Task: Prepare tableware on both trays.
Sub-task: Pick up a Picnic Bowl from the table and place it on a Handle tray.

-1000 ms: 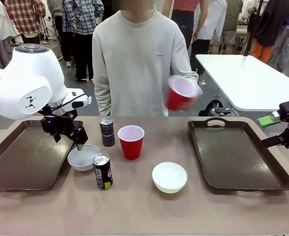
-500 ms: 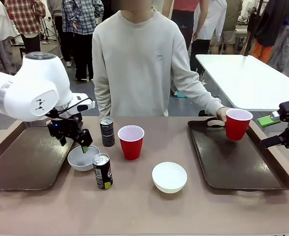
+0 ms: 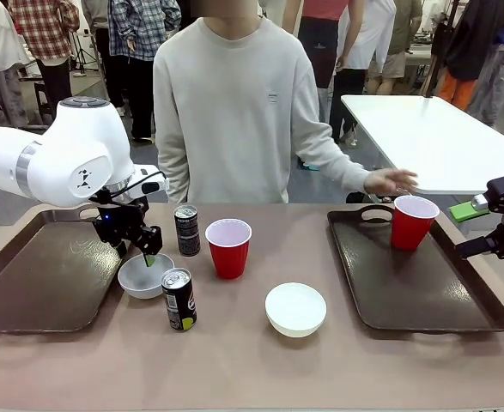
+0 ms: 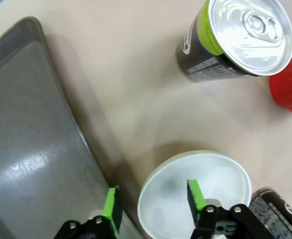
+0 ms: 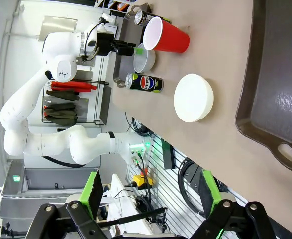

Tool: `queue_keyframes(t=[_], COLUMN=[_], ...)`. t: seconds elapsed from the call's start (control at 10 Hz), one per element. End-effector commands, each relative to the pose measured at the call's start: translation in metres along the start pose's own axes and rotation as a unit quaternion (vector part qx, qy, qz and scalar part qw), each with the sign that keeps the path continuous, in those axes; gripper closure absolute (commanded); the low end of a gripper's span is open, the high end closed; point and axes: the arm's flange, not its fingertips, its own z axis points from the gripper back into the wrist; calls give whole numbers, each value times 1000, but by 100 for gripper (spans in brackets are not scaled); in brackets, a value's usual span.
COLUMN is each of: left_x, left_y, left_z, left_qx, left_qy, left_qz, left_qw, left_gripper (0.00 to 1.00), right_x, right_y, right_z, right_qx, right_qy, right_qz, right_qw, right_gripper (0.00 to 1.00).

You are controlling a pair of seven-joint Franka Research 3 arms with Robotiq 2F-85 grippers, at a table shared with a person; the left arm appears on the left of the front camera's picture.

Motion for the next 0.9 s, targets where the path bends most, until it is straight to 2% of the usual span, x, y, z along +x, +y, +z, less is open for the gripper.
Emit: queue_keyframes(t=[0.0,0.1,0.2,0.3,0.4,0.6,0.8], left_x=[5,5,4,4,2,1,-1], left_y=[1,3,5,7,7,8,8], left_z=[-6,-11,-13,-14,-14,-11,-14], left_qx=[13,20,21,21,21,21,24], left_qy=[15,19,21,22,23,20,27], left_qz=[14,15,15,15,16,17,20], left_qw=[1000,1000,999,999,999,999,999], left_gripper=[53,59,71,75,88,100,100], right_x=[1,1,1,1,1,1,1], right_y=[2,2,2,2,2,2,2], right_z=[-2,-2,-2,-2,-2,-2,-2], right_qx=[12,12,12,12,12,12,12], right_qy=[-4,-4,-4,-4,-4,-4,-4], right_qz=[-8,-8,-8,-8,-8,-8,-8], right_qw=[1000,1000,1000,1000,1000,1000,1000], right_gripper=[0,0,0,0,0,0,0])
